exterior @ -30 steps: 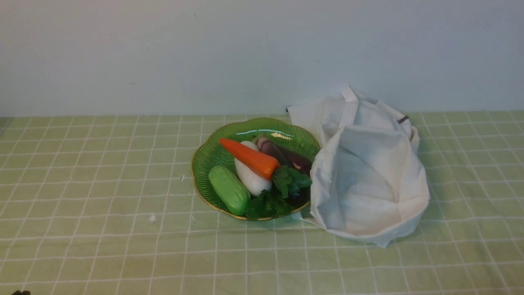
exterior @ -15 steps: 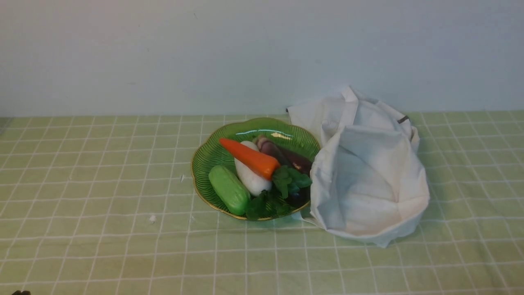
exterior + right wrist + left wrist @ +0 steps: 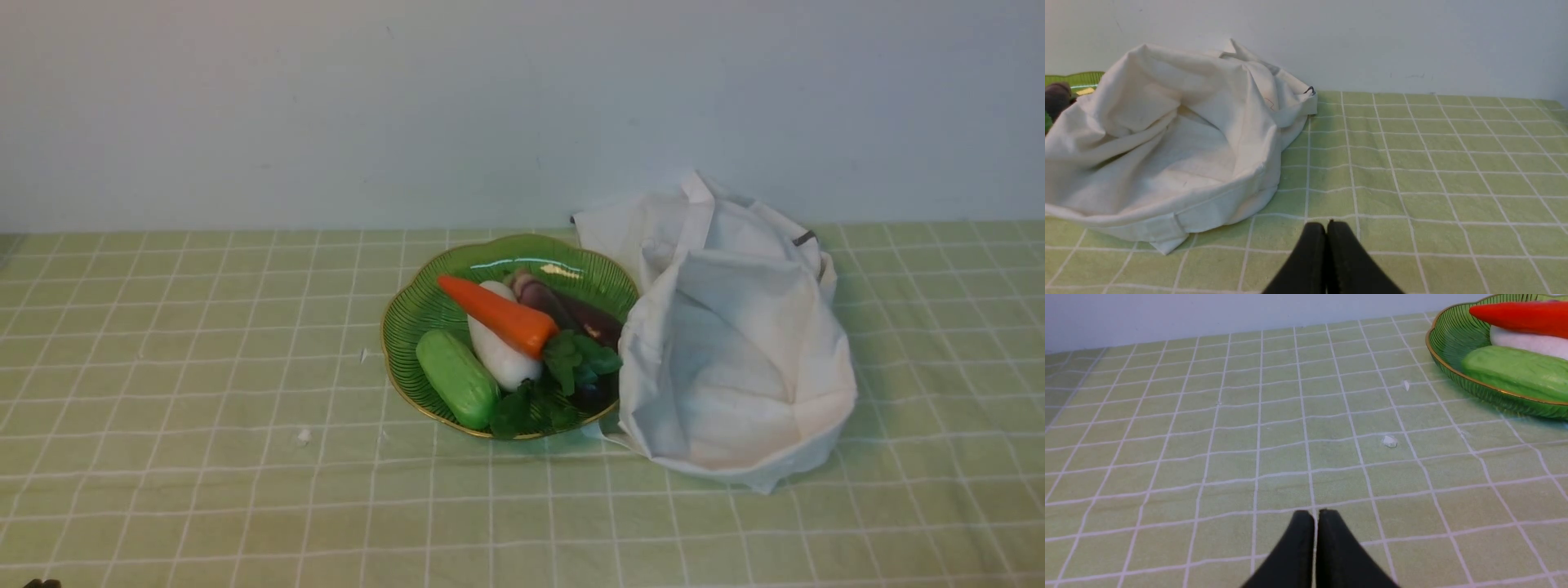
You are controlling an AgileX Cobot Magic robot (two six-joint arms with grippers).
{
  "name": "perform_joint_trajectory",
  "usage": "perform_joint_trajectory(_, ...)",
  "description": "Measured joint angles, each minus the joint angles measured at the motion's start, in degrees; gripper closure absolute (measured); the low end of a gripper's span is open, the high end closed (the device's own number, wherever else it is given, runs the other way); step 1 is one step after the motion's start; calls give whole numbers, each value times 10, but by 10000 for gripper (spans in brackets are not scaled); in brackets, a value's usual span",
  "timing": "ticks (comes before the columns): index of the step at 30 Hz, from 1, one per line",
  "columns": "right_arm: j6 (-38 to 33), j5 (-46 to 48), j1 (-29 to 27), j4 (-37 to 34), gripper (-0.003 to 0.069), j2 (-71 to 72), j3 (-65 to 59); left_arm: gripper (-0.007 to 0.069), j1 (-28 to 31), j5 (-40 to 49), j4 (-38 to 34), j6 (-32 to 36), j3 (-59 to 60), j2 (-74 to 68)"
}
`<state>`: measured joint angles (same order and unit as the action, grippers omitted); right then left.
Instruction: Take vegetables from bag on green coffee tablecloth place on plate.
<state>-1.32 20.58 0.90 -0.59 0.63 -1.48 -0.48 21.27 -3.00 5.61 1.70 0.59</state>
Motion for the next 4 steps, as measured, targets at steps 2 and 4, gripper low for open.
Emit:
perform_joint_trajectory(2, 0, 0, 0, 0, 673, 0, 0, 629, 0, 0, 0, 0, 0, 0)
perform_joint_trajectory(4, 0, 0, 0, 0, 673, 0, 0, 629, 0, 0, 0, 0, 0, 0)
